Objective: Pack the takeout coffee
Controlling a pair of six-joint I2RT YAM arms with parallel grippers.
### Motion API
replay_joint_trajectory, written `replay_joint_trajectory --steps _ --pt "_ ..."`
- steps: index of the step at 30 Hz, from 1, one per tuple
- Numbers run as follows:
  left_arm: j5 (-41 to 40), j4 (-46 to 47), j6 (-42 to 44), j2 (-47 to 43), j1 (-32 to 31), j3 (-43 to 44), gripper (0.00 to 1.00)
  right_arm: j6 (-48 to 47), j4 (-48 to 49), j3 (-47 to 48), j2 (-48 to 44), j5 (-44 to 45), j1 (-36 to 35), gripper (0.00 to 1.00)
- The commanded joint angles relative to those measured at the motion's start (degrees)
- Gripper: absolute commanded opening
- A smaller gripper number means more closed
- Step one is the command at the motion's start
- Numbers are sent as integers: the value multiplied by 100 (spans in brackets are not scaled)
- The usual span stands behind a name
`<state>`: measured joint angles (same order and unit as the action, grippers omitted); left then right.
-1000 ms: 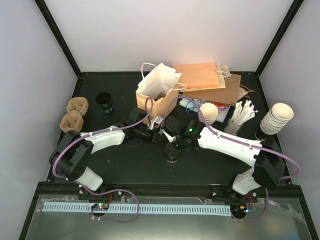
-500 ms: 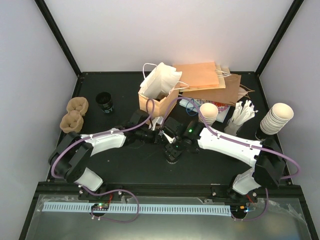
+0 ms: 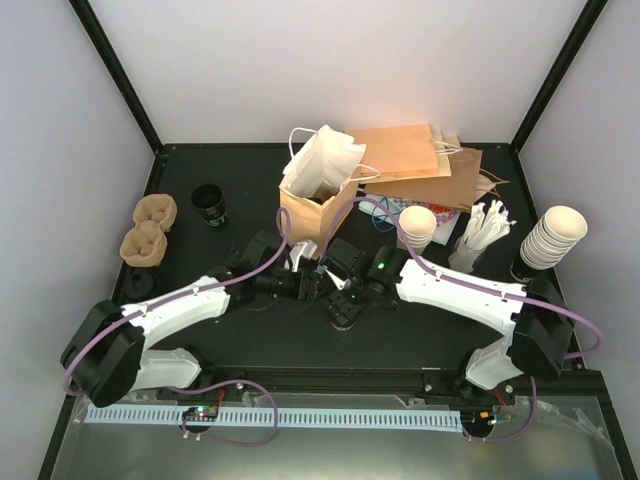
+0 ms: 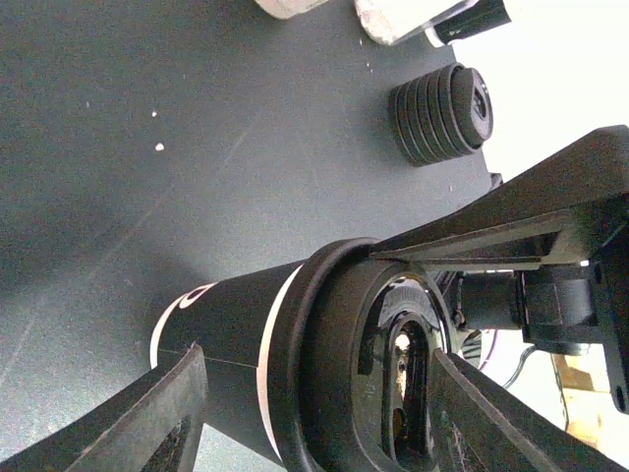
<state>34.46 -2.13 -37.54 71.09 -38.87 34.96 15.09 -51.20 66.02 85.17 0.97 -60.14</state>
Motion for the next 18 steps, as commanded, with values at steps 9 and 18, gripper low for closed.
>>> replay_joint_trajectory --steps 9,18 --pt "298 -156 219 686 -126 53 61 -16 -10 30 -65 59 -33 88" --pt "44 -653 402 508 -141 267 60 291 -31 18 -695 444 -22 92"
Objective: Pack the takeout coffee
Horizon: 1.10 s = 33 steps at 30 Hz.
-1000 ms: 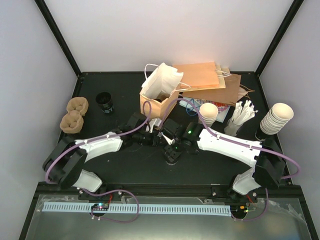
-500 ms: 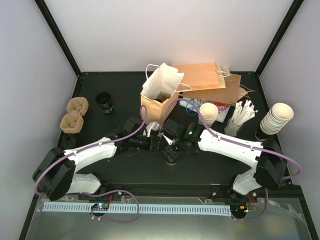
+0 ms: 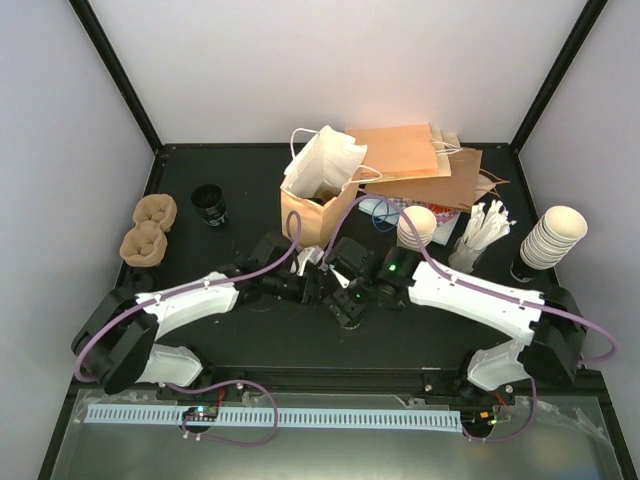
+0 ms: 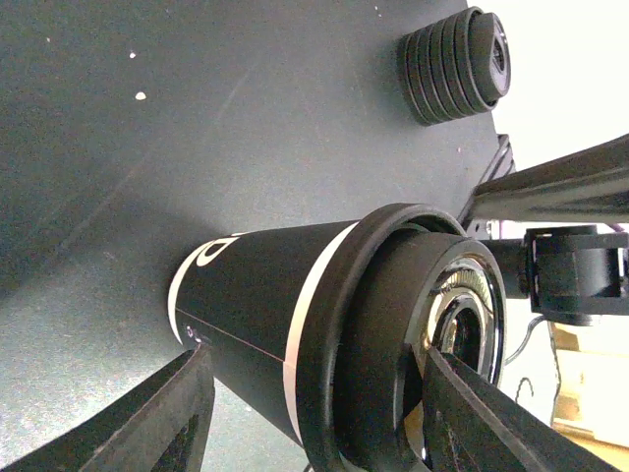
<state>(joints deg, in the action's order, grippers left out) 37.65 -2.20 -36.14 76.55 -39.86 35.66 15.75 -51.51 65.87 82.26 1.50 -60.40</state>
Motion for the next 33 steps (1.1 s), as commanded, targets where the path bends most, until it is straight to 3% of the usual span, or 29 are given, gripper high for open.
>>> replay_joint_trajectory --steps 1,8,16,20,24,29,33 --pt "-310 -727 285 -96 -48 235 60 288 -35 52 -447 415 3 92" --pt "-423 -1151 398 -468 -62 540 64 768 52 -198 -877 369 112 93" --pt "-591 -1213 514 -726 -471 907 72 1384 556 -1178 -1642 -397 1091 82" --pt "-1569 -1738 788 -651 -997 1310 77 1432 753 -1533 -2129 -878 1554 79" --pt "-2897 -2630 1008 -366 -1557 1955 97 1545 814 -1827 -2437 -1150 2008 73" --pt "-3929 -3582 1066 454 -2117 2947 99 1805 978 -2315 -2811 -1242 2414 64" --pt "-4445 -4172 1017 1014 -2390 3534 99 2032 1536 -2824 -3020 -1977 2602 60"
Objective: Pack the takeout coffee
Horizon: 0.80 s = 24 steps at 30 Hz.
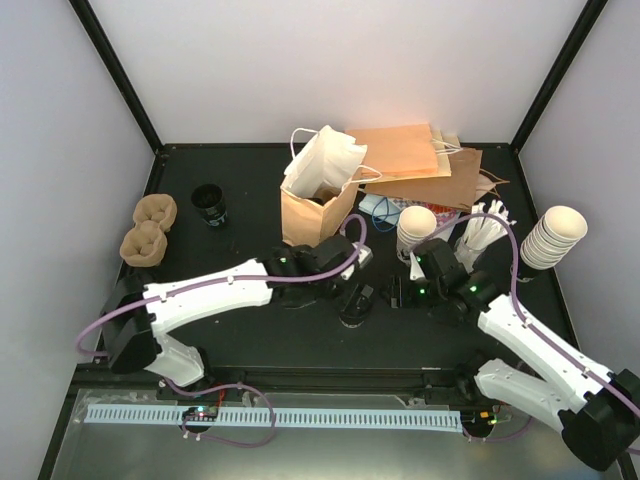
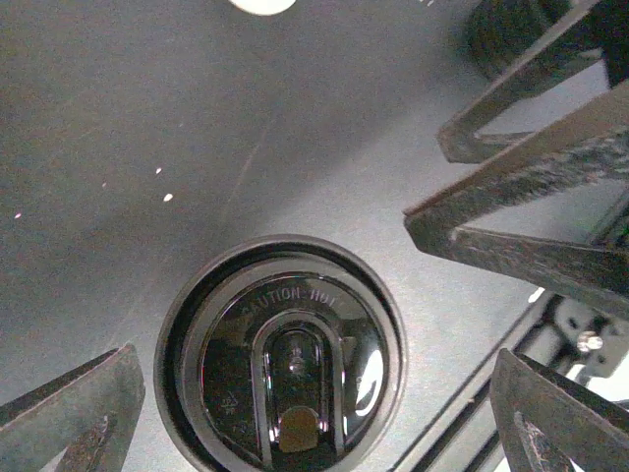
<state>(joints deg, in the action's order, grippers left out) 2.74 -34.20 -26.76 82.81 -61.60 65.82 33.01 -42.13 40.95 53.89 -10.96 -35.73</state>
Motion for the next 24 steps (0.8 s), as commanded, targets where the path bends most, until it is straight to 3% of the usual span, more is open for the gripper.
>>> replay_joint_trajectory --steps 1,7,13,24 --pt "-1038 -1093 67 497 -252 620 99 353 750 -432 -204 -887 154 59" --pt "-910 -1282 136 861 -330 915 99 455 1363 -808 -324 -1348 193 53" --pt "-962 -1381 122 1034 -343 1044 89 389 1492 -866 -178 -1473 202 53" --pt "-714 -1267 209 1125 -365 1089 90 337 1436 -897 -143 -1354 202 49"
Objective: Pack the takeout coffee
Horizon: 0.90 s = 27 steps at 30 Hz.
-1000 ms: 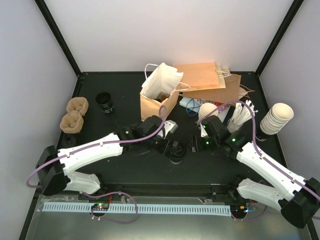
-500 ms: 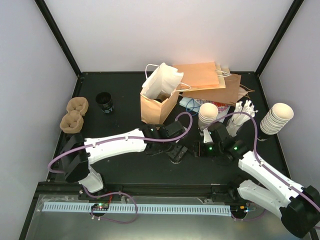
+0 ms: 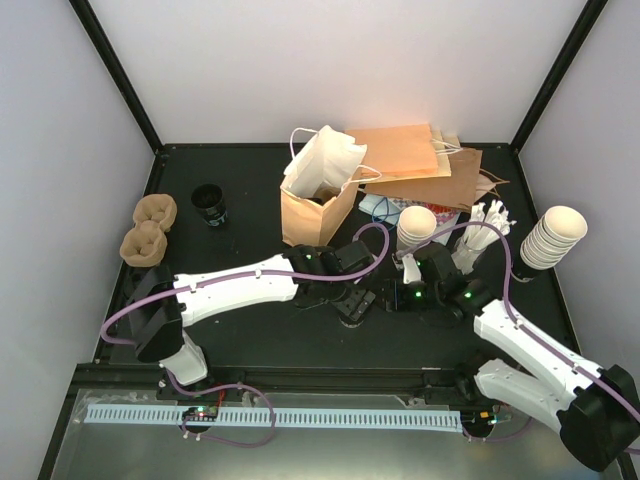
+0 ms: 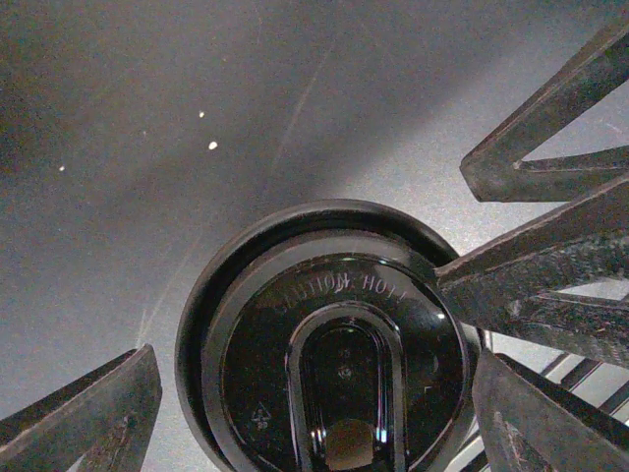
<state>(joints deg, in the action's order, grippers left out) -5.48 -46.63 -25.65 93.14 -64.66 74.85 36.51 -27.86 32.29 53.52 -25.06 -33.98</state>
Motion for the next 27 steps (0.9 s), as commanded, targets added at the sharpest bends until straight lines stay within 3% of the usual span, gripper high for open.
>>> replay_joint_trajectory --steps 1,9,18,27 --pt "111 -2 105 82 -70 188 92 -17 8 -23 -170 66 31 49" --pt "151 69 104 64 -94 188 92 -136 -197 107 -674 334 31 49" --pt "95 3 53 169 -97 173 79 -160 -67 -78 -323 8 31 48" --pt "88 27 51 178 -99 71 75 -111 310 -308 -65 -379 31 47"
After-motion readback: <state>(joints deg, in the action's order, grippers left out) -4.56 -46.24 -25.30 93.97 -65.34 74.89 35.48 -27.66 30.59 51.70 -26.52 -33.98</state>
